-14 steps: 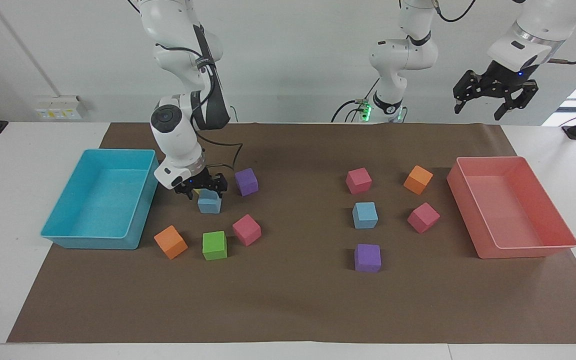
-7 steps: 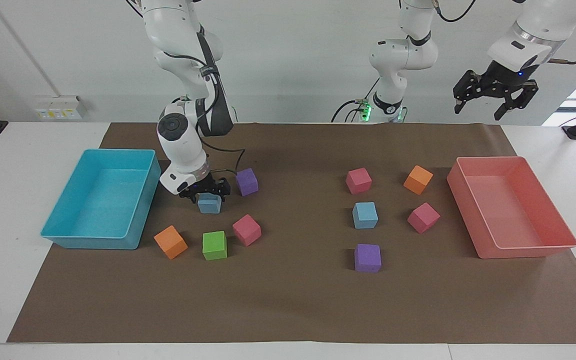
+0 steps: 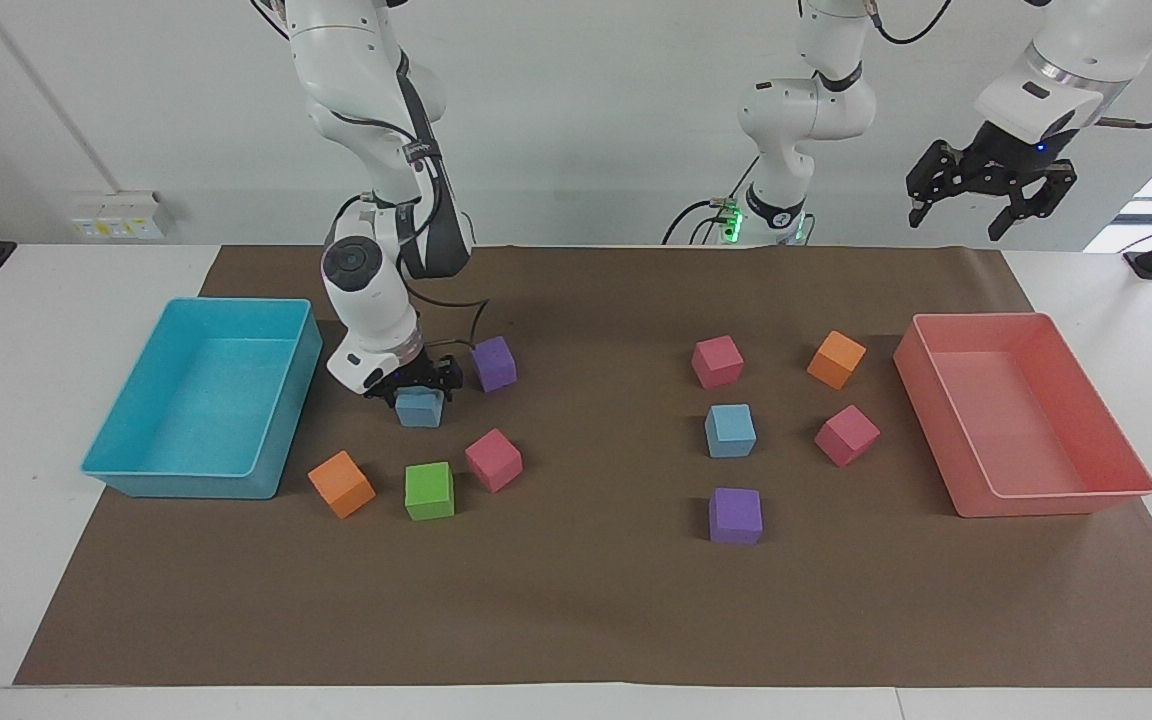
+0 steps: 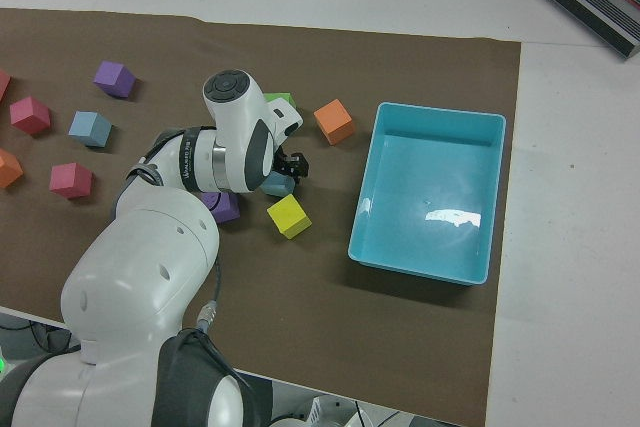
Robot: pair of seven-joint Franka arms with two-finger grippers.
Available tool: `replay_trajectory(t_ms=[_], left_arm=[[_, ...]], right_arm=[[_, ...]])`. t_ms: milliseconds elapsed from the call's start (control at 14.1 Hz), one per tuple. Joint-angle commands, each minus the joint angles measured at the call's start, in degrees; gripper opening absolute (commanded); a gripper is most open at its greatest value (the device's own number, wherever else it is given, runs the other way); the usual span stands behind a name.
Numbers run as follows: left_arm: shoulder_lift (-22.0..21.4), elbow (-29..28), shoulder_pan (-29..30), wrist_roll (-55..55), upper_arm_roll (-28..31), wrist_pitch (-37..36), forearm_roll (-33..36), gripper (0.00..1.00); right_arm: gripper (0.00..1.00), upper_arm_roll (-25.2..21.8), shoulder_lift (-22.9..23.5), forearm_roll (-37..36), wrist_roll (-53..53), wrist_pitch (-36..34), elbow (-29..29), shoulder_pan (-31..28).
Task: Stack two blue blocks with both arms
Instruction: 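Reach the right gripper to the light-blue cube and grasp it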
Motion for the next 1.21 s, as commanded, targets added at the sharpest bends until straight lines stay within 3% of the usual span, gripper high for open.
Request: replay_trajectory(t_ms=[0,71,142,213,284,640,1137], left_arm=[[-0.6,0.1,0.2,0.7,0.1,-0.6,0.4,1.00],[-0.6,0.1,0.2,0.6,0.1,-0.6,0.4,1.00],[-0.6,0.1,0.2,0.6,0.0,-0.7,0.4,1.00],[-0.6,0.1,0.2,0.7,0.1,-0.7,0.4,1.00],[-0.6,0.1,0.2,0.6,0.1,-0.6,0.4,1.00],[-0.6,0.1,0.2,0.6,0.1,-0.6,0.4,1.00],[-0.7,0.1,0.2,0.7,0.2,-0.8,0.4,1.00]], right_arm=[[0.99,-0.1,-0.5,1.0,-1.8,2.1,-1.9,-0.2],[0.70,-0.1,-0.5,1.0,-1.9,2.1,-1.9,-0.3],[0.33,-0.1,-0.5,1.0,-1.6,2.0,-1.9,-0.2],[0.05,-0.1,-0.5,1.0,-0.7,2.0,-1.9,-0.3],[0.00,-0.1,-0.5,1.0,0.7,2.0,-1.9,-0.6],[0.00,-0.1,-0.1,1.0,1.5,0.1,1.1,-0.6],[0.00,-0.2,-3.4,0.1,0.7,-14.1,11.6,-0.7]])
